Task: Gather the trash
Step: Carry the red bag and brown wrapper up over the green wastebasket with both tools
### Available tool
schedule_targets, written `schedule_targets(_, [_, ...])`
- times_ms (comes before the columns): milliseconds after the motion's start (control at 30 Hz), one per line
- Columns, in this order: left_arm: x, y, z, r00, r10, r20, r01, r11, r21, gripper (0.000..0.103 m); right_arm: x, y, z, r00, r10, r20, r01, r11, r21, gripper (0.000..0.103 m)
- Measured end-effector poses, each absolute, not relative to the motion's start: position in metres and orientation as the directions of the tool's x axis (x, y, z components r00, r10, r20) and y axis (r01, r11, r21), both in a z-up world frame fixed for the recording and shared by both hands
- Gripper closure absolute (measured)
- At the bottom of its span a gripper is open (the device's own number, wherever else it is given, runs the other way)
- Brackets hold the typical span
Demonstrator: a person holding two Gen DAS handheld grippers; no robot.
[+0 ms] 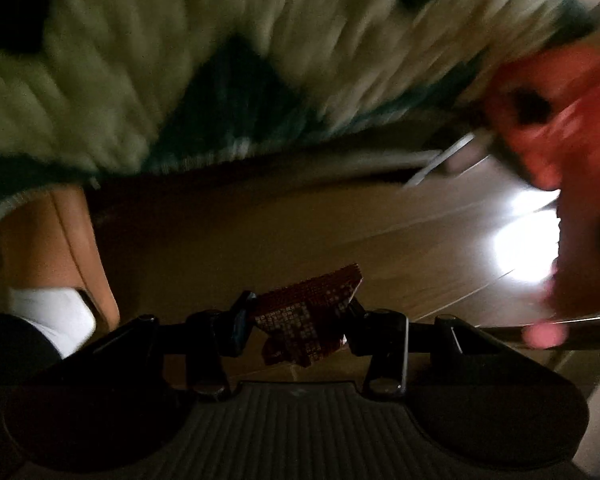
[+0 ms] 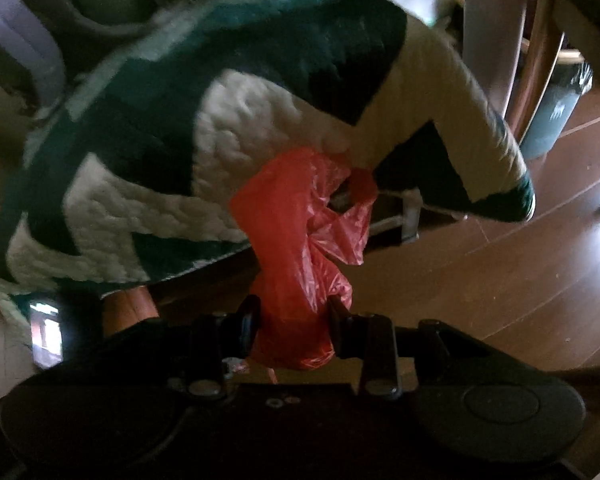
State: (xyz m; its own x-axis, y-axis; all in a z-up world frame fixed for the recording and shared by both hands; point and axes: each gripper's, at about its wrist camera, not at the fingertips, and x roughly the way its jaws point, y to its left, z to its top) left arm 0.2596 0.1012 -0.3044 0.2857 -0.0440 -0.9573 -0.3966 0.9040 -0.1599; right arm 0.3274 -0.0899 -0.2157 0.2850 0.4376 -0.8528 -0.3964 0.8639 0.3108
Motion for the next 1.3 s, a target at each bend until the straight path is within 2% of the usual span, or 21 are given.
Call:
schedule_targets(300, [0.217, 0.091, -0.175, 0.441, -0.083, -0.894, -0.348, 0.902, -0.256, 0.058, 0.267, -0.107, -0.134, 0.363, 0.497, -0.788, -0.438, 0.838, 0.327, 0.069])
schedule_targets(533, [0.201, 0.067, -0.091, 0.578, -0.082, -0.812, -0.255, 0.927, -0.275, 0.058, 0.225, -0.139, -0.057, 0.470, 0.522, -0.712, -0.474, 0.829, 0.295, 0.069])
schedule_targets(967, [0.209, -0.019, 0.086, 0.785, -0.139, -0.604, -0.020, 0.969, -0.248, 0.058, 0.196, -0.226, 0.073, 0.665, 0.523, -0.533, -0.496, 0.843, 0.209, 0.069])
schedule_targets(1300, [0.259, -0.107, 0.180, 0.838, -0.232, -0.494, 0.161, 0.970, -0.182, 0.058, 0.218, -0.306, 0.155, 0.797, 0.442, -0.412, -0.405, 0.897, 0.178, 0.069])
